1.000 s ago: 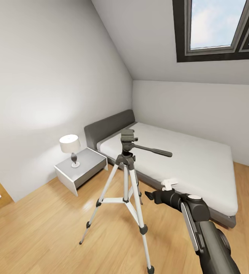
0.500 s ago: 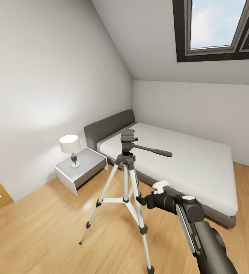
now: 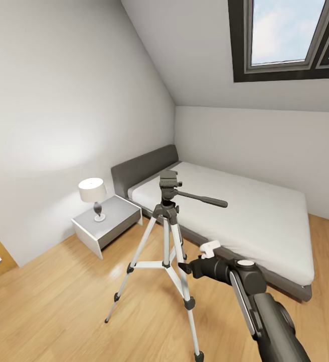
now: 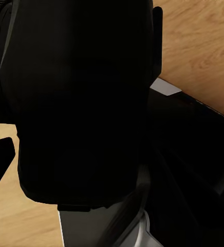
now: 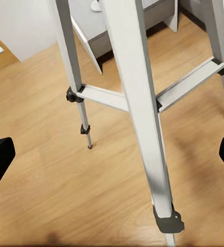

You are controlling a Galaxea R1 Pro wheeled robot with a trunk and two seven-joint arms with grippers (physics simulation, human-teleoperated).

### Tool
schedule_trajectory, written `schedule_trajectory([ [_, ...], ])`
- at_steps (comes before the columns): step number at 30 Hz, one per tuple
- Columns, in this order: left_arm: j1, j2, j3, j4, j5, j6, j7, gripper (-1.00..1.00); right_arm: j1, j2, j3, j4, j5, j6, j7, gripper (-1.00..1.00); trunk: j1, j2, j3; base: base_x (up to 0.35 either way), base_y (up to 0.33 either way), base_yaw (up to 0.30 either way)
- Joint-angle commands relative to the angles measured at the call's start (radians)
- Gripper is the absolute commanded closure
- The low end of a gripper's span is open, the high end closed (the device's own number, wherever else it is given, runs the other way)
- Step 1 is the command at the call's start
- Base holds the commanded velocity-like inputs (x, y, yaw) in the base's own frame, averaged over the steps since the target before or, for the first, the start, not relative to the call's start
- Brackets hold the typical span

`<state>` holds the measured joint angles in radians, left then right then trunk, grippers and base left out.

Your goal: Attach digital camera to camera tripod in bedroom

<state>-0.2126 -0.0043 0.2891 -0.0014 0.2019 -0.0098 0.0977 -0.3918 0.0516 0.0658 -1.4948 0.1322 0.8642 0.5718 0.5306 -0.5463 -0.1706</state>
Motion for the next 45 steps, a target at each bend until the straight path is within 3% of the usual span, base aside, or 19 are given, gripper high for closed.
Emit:
schedule_trajectory([
  [1, -0.001, 0.0, -0.002, 0.0, 0.01, -0.001, 0.002, 1.0, -0.001, 0.001, -0.001, 0.01, 0.011, -0.004, 0.008, -1.0, 0.0, -0.002, -0.002, 0.0, 0.0, 0.0],
  [10, -0.001, 0.0, -0.002, 0.0, 0.009, 0.0, 0.001, 1.0, -0.001, 0.004, -0.002, 0.085, 0.014, -0.111, 0.004, -1.0, 0.0, -0.002, -0.002, 0.019, 0.0, 0.0],
  [23, -0.001, 0.0, -0.002, 0.0, 0.01, 0.0, 0.001, 1.0, -0.001, 0.007, 0.0, 0.101, 0.0, -0.129, 0.006, -1.0, 0.0, -0.002, -0.002, 0.049, 0.0, 0.0],
  [25, -0.001, 0.0, -0.002, 0.0, 0.01, -0.001, 0.0, 1.0, -0.001, 0.018, 0.0, 0.125, 0.001, -0.132, 0.004, -1.0, 0.0, -0.002, -0.002, 0.004, 0.0, 0.0],
  [27, -0.001, 0.0, -0.002, 0.0, 0.01, -0.001, 0.001, 1.0, -0.001, 0.045, 0.0, 0.169, 0.009, -0.145, 0.002, -1.0, 0.0, -0.002, -0.002, 0.001, 0.0, 0.0],
  [29, 0.0, 0.0, -0.002, 0.0, 0.01, -0.001, 0.002, 1.0, -0.001, 0.086, 0.0, 0.204, 0.015, -0.187, -0.012, -1.0, 0.0, -0.002, -0.002, 0.0, 0.0, 0.0],
  [32, -0.001, 0.0, -0.002, 0.0, 0.01, -0.001, 0.001, 1.0, -0.001, 0.111, -0.002, 0.222, 0.013, -0.249, -0.05, -1.0, 0.0, -0.002, -0.002, 0.0, 0.0, 0.0],
  [45, -0.001, 0.0, -0.002, 0.0, 0.01, -0.001, 0.002, 1.0, -0.002, 0.117, -0.006, 0.242, 0.001, -0.333, -0.133, -1.0, 0.0, -0.002, -0.002, 0.0, 0.0, 0.0],
])
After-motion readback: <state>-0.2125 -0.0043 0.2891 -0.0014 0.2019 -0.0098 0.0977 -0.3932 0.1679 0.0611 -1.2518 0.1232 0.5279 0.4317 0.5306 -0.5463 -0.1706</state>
